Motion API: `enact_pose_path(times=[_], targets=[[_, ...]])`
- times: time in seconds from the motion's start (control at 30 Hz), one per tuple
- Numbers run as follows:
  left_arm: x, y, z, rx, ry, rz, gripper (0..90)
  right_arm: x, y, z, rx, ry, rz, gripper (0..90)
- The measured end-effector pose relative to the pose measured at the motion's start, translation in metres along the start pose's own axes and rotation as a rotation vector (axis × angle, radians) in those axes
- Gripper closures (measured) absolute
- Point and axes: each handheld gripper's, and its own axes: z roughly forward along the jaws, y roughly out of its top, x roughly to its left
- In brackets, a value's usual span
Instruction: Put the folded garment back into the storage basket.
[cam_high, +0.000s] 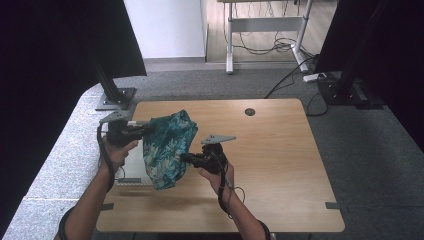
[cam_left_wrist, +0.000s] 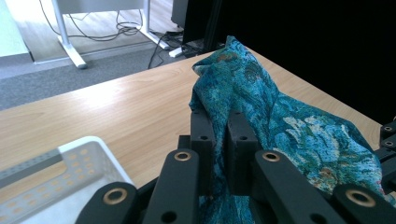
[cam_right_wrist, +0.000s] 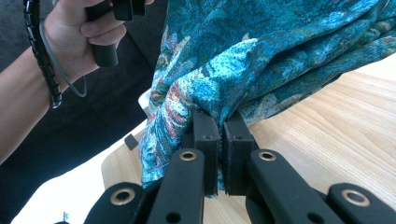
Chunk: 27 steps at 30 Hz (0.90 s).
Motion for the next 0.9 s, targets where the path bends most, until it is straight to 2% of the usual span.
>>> enact_pose_path(times=[0.27,0.9], targets=[[0.008,0.001,-0.015,-0.008,0.025,-0.005,82.9,0.008,0.007,0.012,-0.002,0.022,-0.004,86.2],[0.029,-0.013,-0.022,0.012,0.045,-0.025,83.0,0.007,0.008,0.04,0.017,0.037,0.005,86.2]])
